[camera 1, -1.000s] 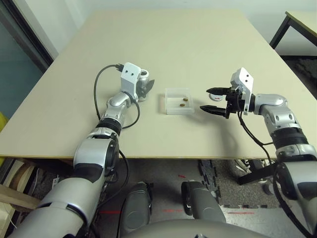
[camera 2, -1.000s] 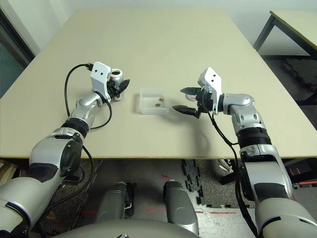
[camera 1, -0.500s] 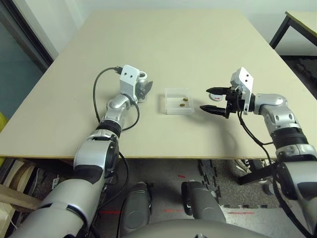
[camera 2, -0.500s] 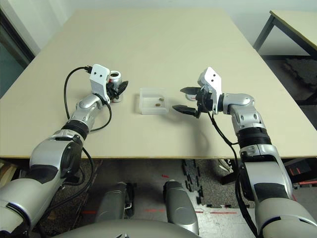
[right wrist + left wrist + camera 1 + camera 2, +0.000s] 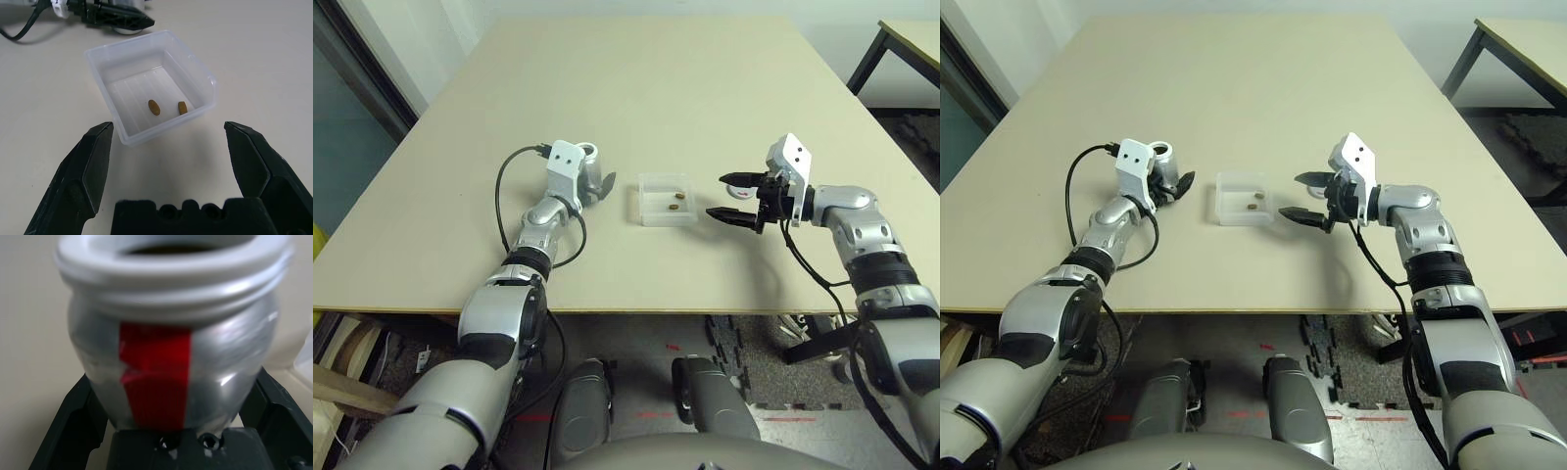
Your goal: Pour the medicine from the bottle into the box.
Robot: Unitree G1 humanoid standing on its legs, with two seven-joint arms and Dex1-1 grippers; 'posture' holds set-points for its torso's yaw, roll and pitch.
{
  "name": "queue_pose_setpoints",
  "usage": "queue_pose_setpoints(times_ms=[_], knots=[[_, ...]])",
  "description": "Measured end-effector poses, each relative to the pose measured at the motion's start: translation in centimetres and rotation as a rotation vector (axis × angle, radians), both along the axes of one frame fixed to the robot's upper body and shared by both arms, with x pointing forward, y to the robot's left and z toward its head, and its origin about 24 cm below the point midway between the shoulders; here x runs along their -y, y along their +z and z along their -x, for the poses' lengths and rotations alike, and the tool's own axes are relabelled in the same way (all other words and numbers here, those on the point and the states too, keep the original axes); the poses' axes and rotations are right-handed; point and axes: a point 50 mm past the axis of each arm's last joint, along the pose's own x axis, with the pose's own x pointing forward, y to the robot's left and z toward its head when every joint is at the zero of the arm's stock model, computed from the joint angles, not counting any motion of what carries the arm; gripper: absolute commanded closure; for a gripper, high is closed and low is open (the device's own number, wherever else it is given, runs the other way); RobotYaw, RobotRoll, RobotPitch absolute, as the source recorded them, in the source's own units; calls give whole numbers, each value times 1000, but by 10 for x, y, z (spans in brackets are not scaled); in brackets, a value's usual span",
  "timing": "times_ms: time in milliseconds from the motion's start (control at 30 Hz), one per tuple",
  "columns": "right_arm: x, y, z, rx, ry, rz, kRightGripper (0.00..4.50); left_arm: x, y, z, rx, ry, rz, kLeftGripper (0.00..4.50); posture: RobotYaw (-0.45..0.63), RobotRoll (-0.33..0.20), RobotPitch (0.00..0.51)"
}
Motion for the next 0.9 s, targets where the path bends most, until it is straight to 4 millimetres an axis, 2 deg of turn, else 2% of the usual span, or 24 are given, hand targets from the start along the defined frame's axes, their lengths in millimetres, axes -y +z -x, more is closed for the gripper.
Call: queue_pose_setpoints(times_ms=[233, 433, 600, 900], knots=[[-2, -1, -1, 0, 1, -5, 0, -7, -4, 8, 31, -22, 33, 53, -159, 0, 106], [-3, 1, -5, 14, 4, -1, 0, -23, -2, 19, 93, -33, 22, 53, -155, 0, 106], [-4, 2, -6, 20, 5, -3, 0, -42, 2, 38, 129, -58, 17, 53, -147, 0, 106], [0, -1, -7, 11, -12, -4, 0, -53, 15, 71, 93, -138, 49, 53, -122, 0, 103]])
